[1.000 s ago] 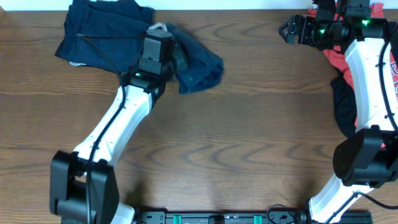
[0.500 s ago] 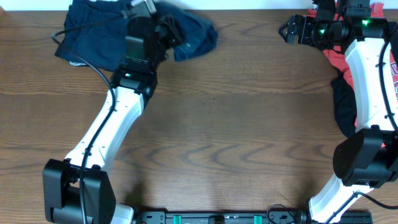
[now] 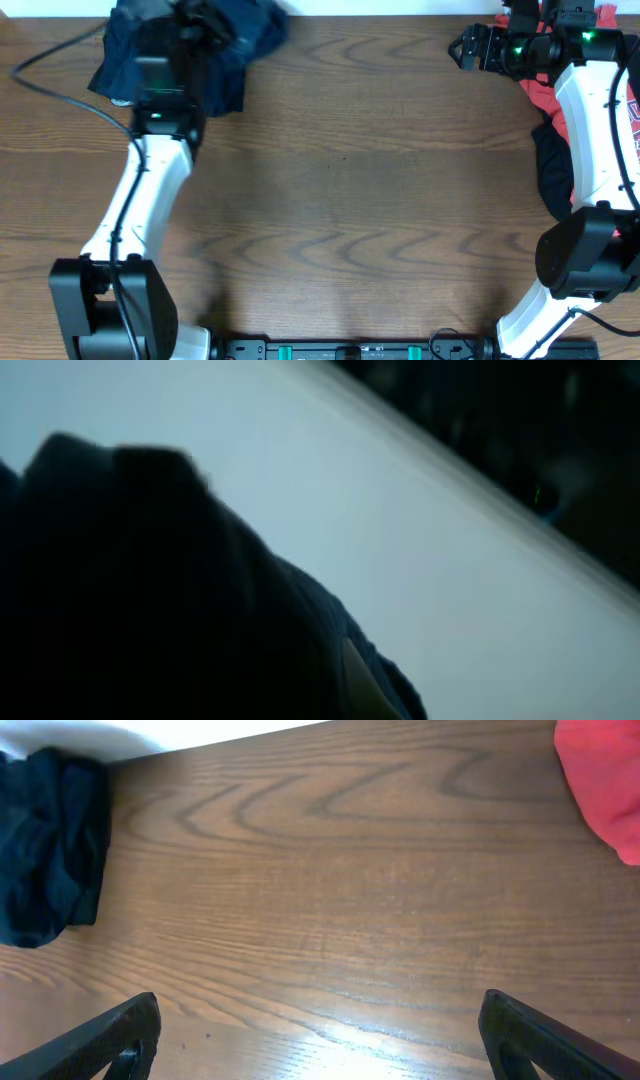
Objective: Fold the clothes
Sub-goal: 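Carry the folded shorts with the left gripper onto the navy stack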
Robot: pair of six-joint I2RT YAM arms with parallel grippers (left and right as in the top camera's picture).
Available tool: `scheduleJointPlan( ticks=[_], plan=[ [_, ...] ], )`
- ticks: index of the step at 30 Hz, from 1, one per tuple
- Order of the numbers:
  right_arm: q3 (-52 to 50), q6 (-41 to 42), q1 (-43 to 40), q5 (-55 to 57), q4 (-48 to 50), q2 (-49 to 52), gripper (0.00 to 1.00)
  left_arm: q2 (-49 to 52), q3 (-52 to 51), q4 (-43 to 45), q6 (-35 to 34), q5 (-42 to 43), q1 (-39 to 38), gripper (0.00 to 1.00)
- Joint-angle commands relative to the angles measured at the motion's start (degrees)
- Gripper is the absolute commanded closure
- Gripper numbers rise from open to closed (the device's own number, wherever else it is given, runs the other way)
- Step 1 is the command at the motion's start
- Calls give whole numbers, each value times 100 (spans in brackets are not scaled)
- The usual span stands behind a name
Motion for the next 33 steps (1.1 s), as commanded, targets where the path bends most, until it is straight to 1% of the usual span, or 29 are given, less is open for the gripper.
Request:
scheduleJointPlan(
  ticks=[1,3,6,9,14,17,19,23,28,33],
  plan=[
    [26,-57,-20,15,-31,-28,1,282,247,599,232,426,420,94],
    [26,-55,-17,13,-42,-28,1,503,310,833,129,542,605,94],
    [22,-57,-13,15,-59,-28,1,901,492,933,39,592,848,94],
    [17,-59,28,74,-39,-28,1,1425,909,1010,44,861,1034,94],
    [15,-59,175,299,63,-24,1,2271,1615,1084,46,997,1075,94],
    [15,-57,269,365,122,-22,1,2647,1725,1036,-33,1023,1084,94],
    [15,-57,319,492,136,-22,1,2734,1725,664,-151,1043,1097,94],
    [15,-50,369,568,208,-22,1,2599,1722,-525,-151,1062,1102,94],
    [15,-55,455,555,278,-22,1,2020,1722,-1895,-17,1016,1169,94],
    [15,-55,527,555,424,-20,1,1366,1722,-2833,92,1016,1198,94]
  ],
)
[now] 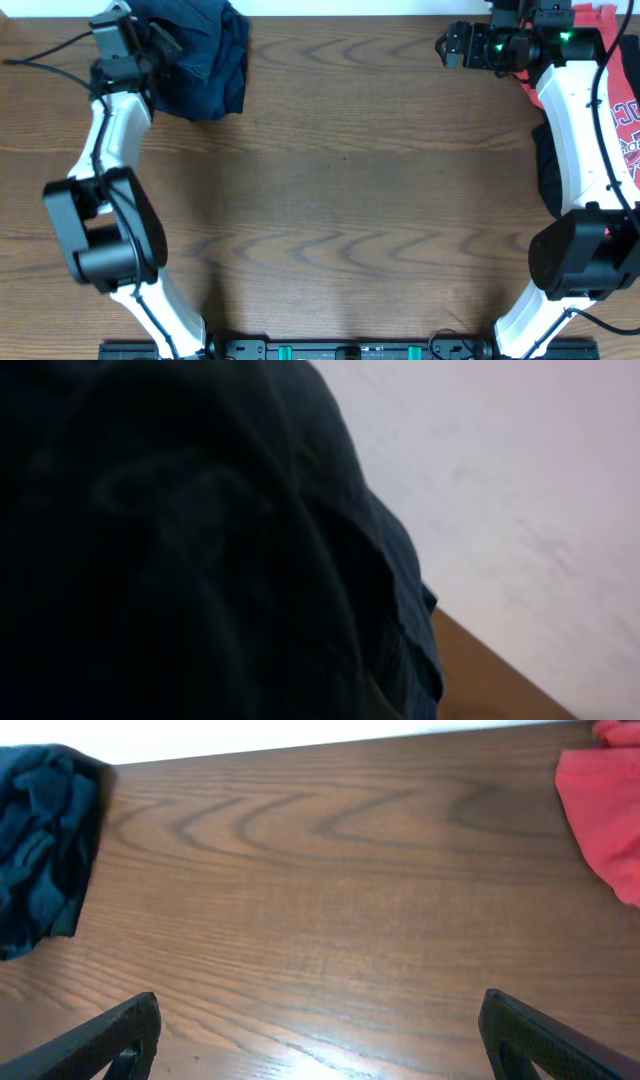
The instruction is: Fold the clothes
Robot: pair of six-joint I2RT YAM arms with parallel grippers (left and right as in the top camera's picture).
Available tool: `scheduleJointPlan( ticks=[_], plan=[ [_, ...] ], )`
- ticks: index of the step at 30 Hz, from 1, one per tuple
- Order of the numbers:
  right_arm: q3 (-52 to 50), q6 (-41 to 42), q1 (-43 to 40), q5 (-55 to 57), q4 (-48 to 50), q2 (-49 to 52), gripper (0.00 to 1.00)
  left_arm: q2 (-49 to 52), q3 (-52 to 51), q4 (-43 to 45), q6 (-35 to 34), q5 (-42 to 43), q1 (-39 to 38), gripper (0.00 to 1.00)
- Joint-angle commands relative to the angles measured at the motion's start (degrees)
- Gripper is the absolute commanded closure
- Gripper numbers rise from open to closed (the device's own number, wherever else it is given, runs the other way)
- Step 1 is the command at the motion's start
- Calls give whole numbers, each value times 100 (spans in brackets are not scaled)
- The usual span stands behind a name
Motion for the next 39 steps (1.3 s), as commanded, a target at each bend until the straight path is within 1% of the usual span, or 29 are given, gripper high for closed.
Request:
scheduleJointPlan(
  ticks=[1,7,9,10,12,13,15,17,18,20,24,26,28,30,33,36,38,39],
  plan=[
    [15,-55,101,37,83,-17,1,-717,133,-389,144,109,13,94],
    [15,-57,205,37,114,-20,1,-1021,133,-1451,358,42,13,94],
    [15,-57,229,35,116,-17,1,-981,133,-1751,356,-282,13,94],
    [15,-59,240,37,116,-17,1,-946,122,-1888,356,-459,13,91],
    [15,-57,249,37,114,-17,1,-887,109,-2011,356,-616,13,44],
    [15,-59,249,37,114,-17,1,-859,103,-2057,361,-658,13,36],
    [15,-57,249,35,114,-20,1,-809,96,-2164,365,-693,13,23],
    [15,-57,249,35,111,-17,1,-785,96,-2243,494,-691,13,7],
    [15,-57,249,35,111,-17,1,-785,96,-2275,621,-688,13,3],
    [15,-57,249,35,109,-17,1,-791,96,-2295,728,-684,13,0],
    [15,-59,249,35,109,-20,1,-951,98,-2426,903,-560,13,0],
    [15,-59,249,37,109,-17,1,-1132,98,-2588,1132,-413,11,0],
    [15,-63,249,37,109,-20,1,-1392,98,-2935,1370,-337,11,0],
    [15,-83,249,39,105,-20,1,-1679,98,-3416,1661,-339,7,0],
    [15,-129,249,61,98,-17,1,-2159,98,-4140,2385,-345,7,0],
    [15,-127,249,76,133,-17,1,-2308,96,-4288,2835,-391,7,0],
    [15,-125,249,76,149,-17,1,-2247,92,-4216,2935,-573,7,4],
    [15,-125,249,74,146,-17,1,-2166,85,-4122,2938,-671,7,8]
  ],
)
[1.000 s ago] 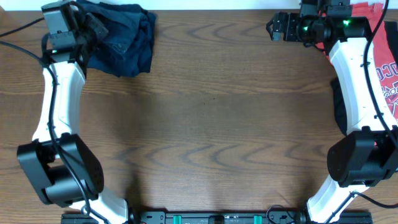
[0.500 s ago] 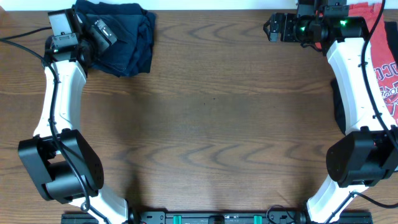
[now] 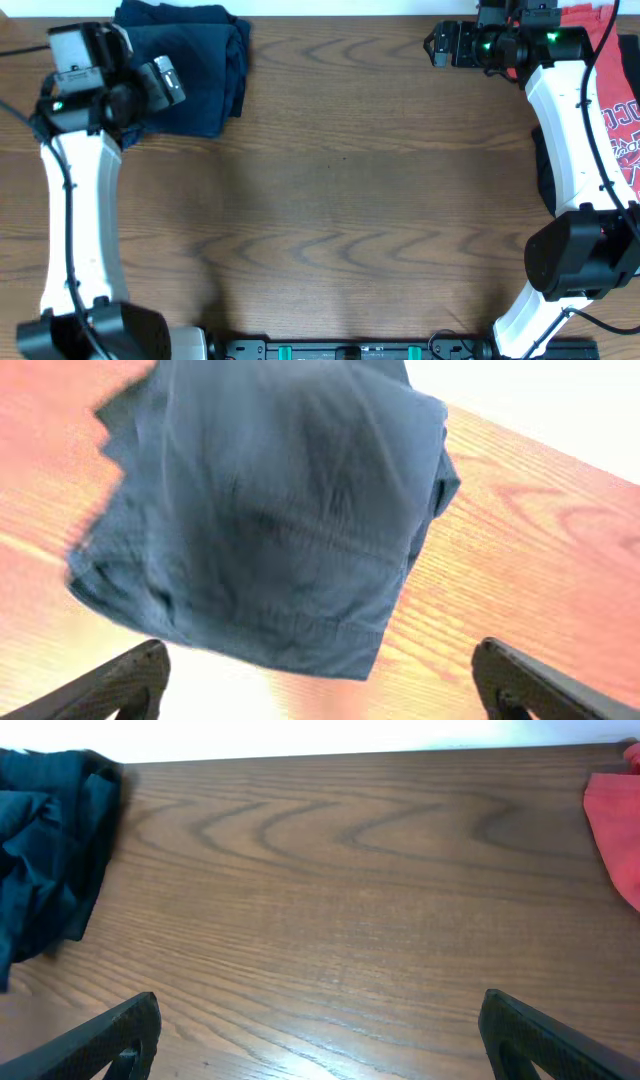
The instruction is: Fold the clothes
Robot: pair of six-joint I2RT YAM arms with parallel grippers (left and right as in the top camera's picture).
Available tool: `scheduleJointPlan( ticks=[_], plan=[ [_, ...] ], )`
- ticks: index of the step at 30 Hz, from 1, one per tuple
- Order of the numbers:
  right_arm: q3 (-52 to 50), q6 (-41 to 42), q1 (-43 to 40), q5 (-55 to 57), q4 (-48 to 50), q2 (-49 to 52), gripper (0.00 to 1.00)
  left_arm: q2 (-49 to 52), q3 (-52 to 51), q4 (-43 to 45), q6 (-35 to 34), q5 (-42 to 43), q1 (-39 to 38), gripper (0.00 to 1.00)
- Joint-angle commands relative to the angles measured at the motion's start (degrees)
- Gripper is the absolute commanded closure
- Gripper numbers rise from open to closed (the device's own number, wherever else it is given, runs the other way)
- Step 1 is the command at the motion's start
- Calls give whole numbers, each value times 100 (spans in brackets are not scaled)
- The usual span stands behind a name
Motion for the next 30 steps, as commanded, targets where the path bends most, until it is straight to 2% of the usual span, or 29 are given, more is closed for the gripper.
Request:
scheduleJointPlan(
  ticks=[1,9,11,16,21,27,28,30],
  plan=[
    [15,-85,39,35,17,-17,1,321,28,186,581,-245,13,13],
    [15,-85,39,37,7,-17,1,1934,28,2175,697,-234,-162,48],
    [15,-85,39,37,7,-17,1,2240,28,2415,697,-236,-251,50],
    [15,-85,39,39,31,-17,1,2789,28,3261,933,-264,-446,51],
    [15,-85,39,42,48,-17,1,3344,28,4503,975,-1095,-514,51],
    [15,-87,35,116,44,-17,1,4299,28,5152,1659,-1246,-492,50],
    [15,-87,35,142,44,-17,1,4485,28,5296,1679,-1408,-485,49],
    [15,-87,35,170,37,-17,1,4789,28,5595,1679,-1661,-474,36]
  ],
)
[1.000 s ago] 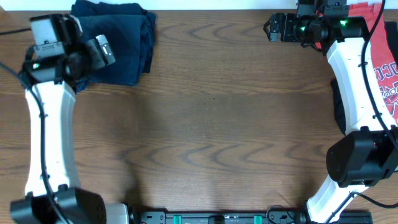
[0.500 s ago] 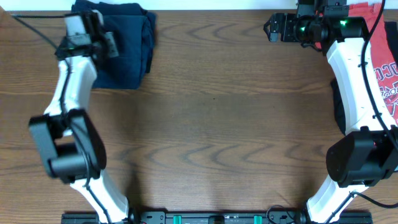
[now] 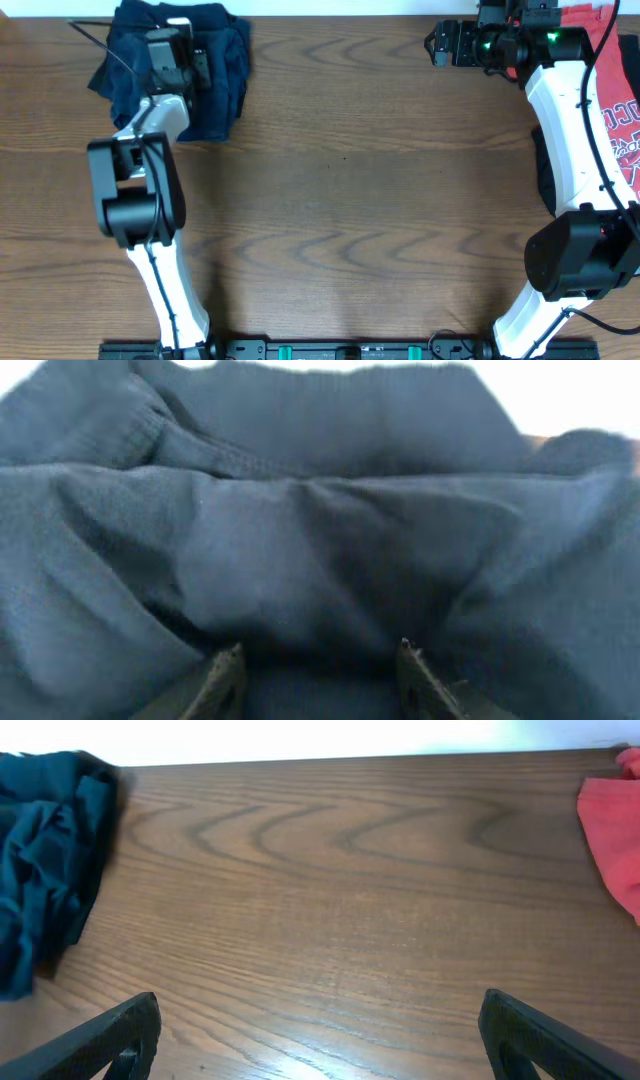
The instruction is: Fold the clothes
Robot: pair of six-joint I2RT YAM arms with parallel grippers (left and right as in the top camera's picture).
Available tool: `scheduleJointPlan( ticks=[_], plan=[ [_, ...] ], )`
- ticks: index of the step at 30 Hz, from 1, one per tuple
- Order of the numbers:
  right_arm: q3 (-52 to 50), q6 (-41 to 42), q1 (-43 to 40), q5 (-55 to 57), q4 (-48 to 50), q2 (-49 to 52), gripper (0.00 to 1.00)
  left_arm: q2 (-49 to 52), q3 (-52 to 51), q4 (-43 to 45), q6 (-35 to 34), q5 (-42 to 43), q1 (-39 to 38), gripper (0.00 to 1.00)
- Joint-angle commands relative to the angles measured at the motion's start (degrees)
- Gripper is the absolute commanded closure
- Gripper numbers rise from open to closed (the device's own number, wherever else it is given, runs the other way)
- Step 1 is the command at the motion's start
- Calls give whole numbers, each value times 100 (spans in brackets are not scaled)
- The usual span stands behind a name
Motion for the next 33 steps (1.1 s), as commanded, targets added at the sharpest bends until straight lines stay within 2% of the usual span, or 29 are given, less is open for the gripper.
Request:
scheduleJointPlan(
  ticks=[1,4,8,14,21,27,33],
  plan=[
    [15,-85,35,98,-7,-17,1,726,4,181,251,-649,72,27],
    [15,-83,35,96,-11,-17,1,1021,7,535,251,-675,90,12],
    [15,-83,35,96,-11,-17,1,1019,35,551,251,-678,96,8],
    [15,-81,35,94,-13,-17,1,107,76,245,247,-673,74,7],
    [15,-83,35,94,-20,-17,1,-1132,76,-533,249,-678,149,7],
    [15,-83,35,94,-33,-17,1,-1010,70,-1123,149,-673,442,7],
    [11,-83,35,94,-28,-17,1,-409,70,-848,140,-669,608,6]
  ],
)
